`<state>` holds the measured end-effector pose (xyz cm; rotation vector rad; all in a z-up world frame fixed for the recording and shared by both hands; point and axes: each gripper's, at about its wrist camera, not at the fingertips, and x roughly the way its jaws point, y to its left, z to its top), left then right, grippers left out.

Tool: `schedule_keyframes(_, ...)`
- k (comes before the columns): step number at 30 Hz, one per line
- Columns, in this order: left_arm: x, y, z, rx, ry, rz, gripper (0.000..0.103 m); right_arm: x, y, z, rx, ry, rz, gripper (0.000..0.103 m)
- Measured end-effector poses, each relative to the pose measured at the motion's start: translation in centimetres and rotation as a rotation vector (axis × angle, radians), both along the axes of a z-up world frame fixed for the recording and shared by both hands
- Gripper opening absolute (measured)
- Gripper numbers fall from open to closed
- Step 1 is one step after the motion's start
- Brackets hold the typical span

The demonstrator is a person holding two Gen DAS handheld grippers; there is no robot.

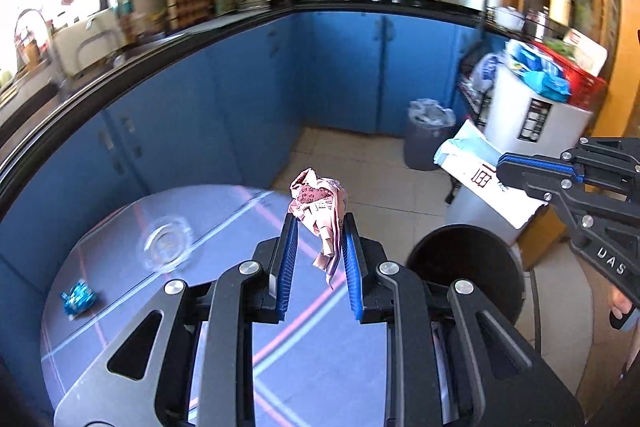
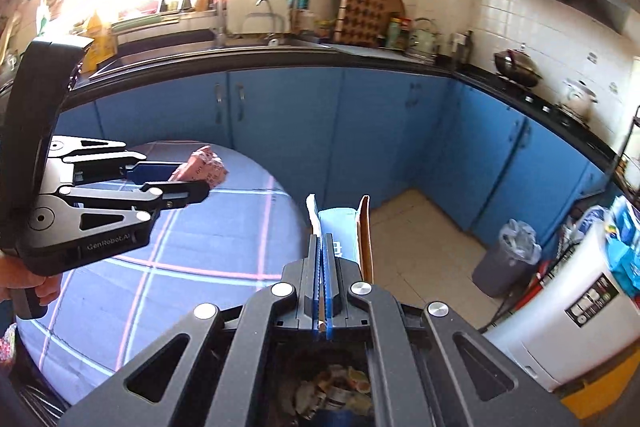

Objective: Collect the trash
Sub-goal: 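Carry the pink paper and carton over the black bin with both grippers, then open the left gripper to drop the pink paper while the right releases the carton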

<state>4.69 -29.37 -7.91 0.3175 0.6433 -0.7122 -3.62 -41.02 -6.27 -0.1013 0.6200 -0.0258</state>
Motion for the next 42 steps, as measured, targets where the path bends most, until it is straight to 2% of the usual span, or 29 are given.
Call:
schedule_keyframes(9,-1.9,-6.6,0.0,0.009,0.004,-0.094,0.024,-3.0,-4.1,-0.3,0.003,0.0,-0.068,0.002)
schedule_keyframes(21,-3.7,-11.4,-1.4,0.052,0.033,-0.167,0.028,-4.6,-7.4,-2.2,0.046,0.014,-0.112,0.002)
schedule_keyframes(23,-3.6,-11.9,-1.4,0.055,0.036,-0.16,0.037,-4.7,-7.7,-2.4,0.051,0.015,-0.115,0.002)
schedule_keyframes(25,-3.5,-11.9,-1.4,0.054,0.025,-0.139,0.076,-4.7,-7.9,-2.5,0.055,0.016,-0.116,0.002)
schedule_keyframes(26,-3.6,-11.8,-1.3,0.045,0.01,-0.127,0.082,-4.6,-8.0,-2.6,0.056,0.017,-0.117,0.002)
schedule_keyframes(36,-2.5,-10.4,-1.3,0.035,0.002,-0.069,0.094,-3.9,-7.7,-3.0,0.063,0.028,-0.108,0.002)
schedule_keyframes(42,-2.2,-9.3,-0.8,0.021,-0.011,-0.05,0.095,-3.2,-6.9,-3.0,0.047,0.035,-0.099,0.002)
